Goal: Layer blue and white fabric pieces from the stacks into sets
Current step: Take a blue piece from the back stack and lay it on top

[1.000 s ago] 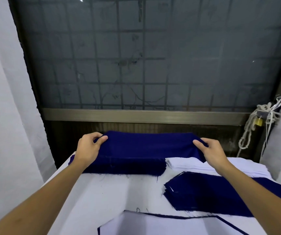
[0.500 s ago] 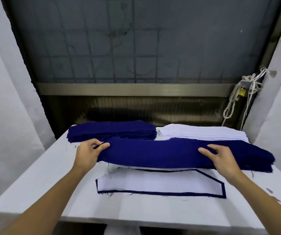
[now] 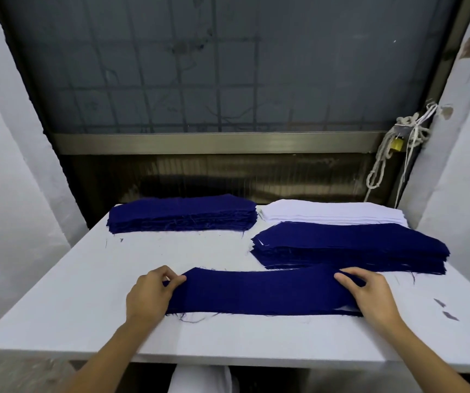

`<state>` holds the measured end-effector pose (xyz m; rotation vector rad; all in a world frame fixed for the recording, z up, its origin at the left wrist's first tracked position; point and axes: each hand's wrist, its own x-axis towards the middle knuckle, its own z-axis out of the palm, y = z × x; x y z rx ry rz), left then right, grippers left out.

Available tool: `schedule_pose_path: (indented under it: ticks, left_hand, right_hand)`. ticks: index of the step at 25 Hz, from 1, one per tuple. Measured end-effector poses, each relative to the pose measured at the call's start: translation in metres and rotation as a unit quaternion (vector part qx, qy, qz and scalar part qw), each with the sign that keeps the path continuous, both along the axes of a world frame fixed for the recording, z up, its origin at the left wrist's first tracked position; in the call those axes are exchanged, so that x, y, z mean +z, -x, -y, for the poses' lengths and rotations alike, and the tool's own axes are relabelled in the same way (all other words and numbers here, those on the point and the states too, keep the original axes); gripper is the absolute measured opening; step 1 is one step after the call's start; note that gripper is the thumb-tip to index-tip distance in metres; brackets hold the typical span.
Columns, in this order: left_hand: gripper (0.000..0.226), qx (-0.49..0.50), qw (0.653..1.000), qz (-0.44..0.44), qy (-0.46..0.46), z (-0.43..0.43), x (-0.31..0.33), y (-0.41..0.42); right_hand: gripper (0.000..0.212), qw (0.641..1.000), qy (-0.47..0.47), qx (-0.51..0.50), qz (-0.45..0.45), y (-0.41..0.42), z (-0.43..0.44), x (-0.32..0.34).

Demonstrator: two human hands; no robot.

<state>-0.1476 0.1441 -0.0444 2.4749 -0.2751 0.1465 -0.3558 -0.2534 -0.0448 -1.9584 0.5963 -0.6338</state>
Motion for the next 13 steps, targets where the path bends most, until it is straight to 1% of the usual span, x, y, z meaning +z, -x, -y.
schedule_pose_path:
  ticks: [2,4,7,11,13]
  left_hand:
    - [0.029,0.024,0.999,0.023,-0.006,0.003,-0.005,0.002]
    - [0.030,0.041,0.998,0.036,-0.005,0.004,-0.007,0.001]
    - [0.029,0.039,0.998,0.047,-0.023,0.004,-0.009,0.001]
    - [0.020,0.024,0.993,0.100,-0.057,0.006,-0.013,0.003]
    - [0.011,0.008,0.989,0.132,-0.066,0.007,-0.014,0.003]
  right_hand:
    - [0.011,0.999,0.028,-0.019,-0.019,-0.001,-0.001,-0.006]
    - [0.011,0.995,0.080,-0.029,-0.054,-0.003,-0.001,-0.009]
    - [0.012,0.983,0.151,-0.047,-0.090,-0.005,0.000,-0.013]
    - [0.016,0.962,0.234,-0.079,-0.112,-0.007,0.002,-0.018]
    - [0.020,0.950,0.264,-0.097,-0.137,-0.007,0.001,-0.019]
